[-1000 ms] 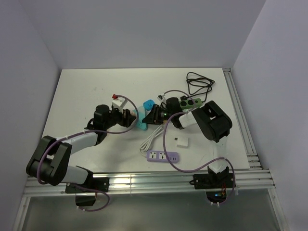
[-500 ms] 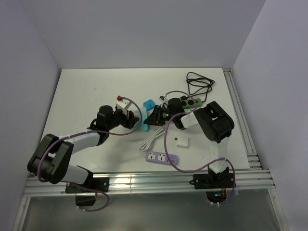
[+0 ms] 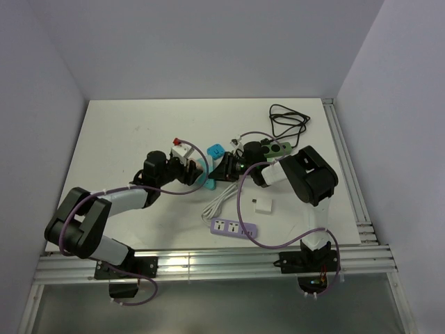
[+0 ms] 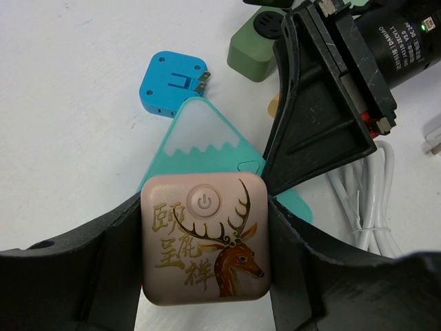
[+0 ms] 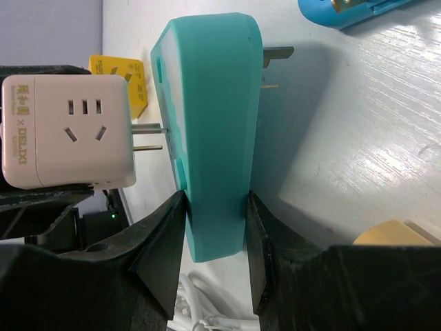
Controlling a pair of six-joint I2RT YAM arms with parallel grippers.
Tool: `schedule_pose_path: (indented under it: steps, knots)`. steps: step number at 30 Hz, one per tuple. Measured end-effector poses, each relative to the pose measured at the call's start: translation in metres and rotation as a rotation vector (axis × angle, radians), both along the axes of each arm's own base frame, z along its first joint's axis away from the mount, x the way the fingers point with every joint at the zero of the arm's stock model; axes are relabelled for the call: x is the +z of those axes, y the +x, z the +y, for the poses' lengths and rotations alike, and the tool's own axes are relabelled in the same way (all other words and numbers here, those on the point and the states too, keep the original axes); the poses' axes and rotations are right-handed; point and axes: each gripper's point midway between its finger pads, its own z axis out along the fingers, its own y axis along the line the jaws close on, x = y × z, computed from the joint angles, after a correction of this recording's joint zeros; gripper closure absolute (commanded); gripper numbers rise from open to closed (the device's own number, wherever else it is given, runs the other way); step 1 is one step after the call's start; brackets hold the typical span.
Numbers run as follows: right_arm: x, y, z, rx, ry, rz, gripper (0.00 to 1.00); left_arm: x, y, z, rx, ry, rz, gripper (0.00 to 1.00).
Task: Insert the plug
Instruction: Move the socket to the center of the board.
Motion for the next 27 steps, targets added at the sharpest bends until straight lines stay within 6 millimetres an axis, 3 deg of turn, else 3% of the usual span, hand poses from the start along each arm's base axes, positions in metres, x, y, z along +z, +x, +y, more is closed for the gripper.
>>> schedule_pose_path:
  steps: [27]
  knots:
    - [-0.004,0.0029,0.0007,0.01,0.04,0.04,0.93,-0.0014,-0.002,-0.0033,-0.015,0.004,-0.002,1.0]
